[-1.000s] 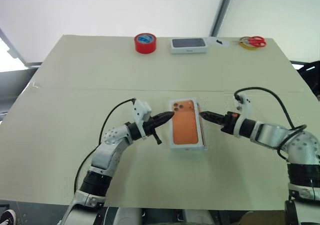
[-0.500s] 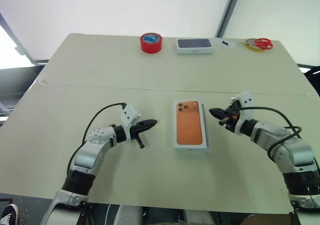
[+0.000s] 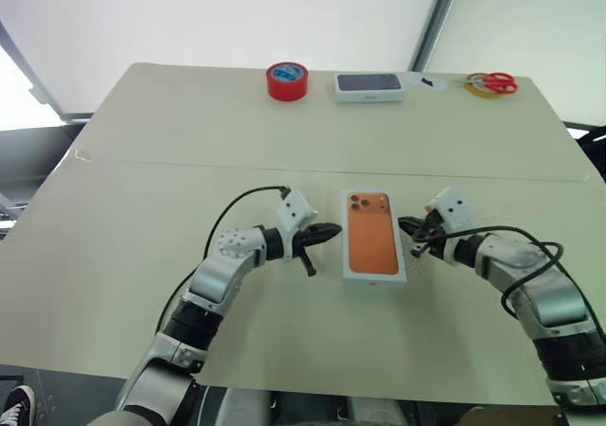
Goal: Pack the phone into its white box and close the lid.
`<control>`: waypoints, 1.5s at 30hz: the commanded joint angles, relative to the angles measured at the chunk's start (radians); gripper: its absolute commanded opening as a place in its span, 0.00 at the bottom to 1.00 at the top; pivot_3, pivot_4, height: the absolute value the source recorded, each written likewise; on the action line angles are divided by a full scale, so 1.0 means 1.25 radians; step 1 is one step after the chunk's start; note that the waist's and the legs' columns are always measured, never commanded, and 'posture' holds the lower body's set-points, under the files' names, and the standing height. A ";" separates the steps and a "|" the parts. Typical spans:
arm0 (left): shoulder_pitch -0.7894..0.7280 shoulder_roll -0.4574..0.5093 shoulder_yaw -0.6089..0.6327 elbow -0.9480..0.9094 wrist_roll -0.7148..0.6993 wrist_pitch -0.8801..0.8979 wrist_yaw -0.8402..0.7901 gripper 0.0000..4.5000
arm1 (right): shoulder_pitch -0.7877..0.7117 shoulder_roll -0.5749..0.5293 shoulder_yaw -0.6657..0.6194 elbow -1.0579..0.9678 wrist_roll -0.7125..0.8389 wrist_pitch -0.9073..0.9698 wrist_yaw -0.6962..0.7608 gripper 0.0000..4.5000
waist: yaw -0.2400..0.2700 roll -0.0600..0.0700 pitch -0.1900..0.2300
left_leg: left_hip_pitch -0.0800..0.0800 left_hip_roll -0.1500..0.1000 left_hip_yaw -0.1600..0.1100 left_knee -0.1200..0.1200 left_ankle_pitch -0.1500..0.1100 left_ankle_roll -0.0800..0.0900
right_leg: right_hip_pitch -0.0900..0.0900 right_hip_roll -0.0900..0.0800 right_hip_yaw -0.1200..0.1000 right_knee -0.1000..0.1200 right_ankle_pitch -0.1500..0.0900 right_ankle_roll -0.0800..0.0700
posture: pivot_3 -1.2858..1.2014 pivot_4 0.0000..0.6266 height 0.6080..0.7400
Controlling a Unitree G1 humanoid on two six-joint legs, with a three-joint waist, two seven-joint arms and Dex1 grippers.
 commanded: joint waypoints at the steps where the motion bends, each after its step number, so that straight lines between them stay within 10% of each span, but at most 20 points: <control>1: -0.002 -0.002 0.027 -0.032 -0.022 0.007 0.000 0.00 | -0.005 -0.006 0.022 -0.002 -0.055 -0.048 0.019 0.01 | 0.000 0.000 0.000 | 0.000 0.000 0.000 0.000 0.000 0.000 | 0.000 0.000 0.000 0.000 0.000 0.000 | 0.52 0.24 1.00; 14: -0.098 -0.053 0.144 0.004 -0.106 0.024 0.060 0.00 | -0.077 0.019 -0.122 0.056 0.037 -0.094 0.117 0.01 | 0.004 0.000 0.000 | -0.003 0.000 -0.002 0.003 0.000 0.000 | 0.000 0.000 -0.002 0.000 0.000 0.000 | 0.52 0.24 1.00; 29: -0.196 -0.095 0.048 0.318 0.027 -0.020 0.018 0.00 | 0.064 -0.037 0.031 -0.062 -0.011 -0.113 0.301 0.01 | 0.000 -0.001 0.000 | 0.006 0.000 -0.002 0.003 -0.001 0.002 | 0.009 0.000 -0.002 -0.001 0.000 0.000 | 0.52 0.24 1.00; 38: -0.089 0.054 0.185 0.019 -0.094 0.049 -0.038 0.99 | -0.019 -0.007 -0.109 -0.033 0.139 -0.041 0.306 1.00 | -0.002 0.000 0.001 | 0.004 0.000 -0.002 0.003 0.001 -0.002 | 0.006 -0.001 -0.002 -0.001 0.000 0.000 | 0.52 0.24 1.00; 45: 0.065 0.261 0.317 -0.142 -0.163 0.114 -0.083 1.00 | -0.038 -0.085 -0.169 0.098 0.094 -0.178 0.399 1.00 | -0.001 0.000 0.001 | 0.004 0.000 -0.002 0.003 -0.001 0.001 | 0.007 -0.002 -0.002 -0.001 0.000 0.000 | 0.52 0.24 1.00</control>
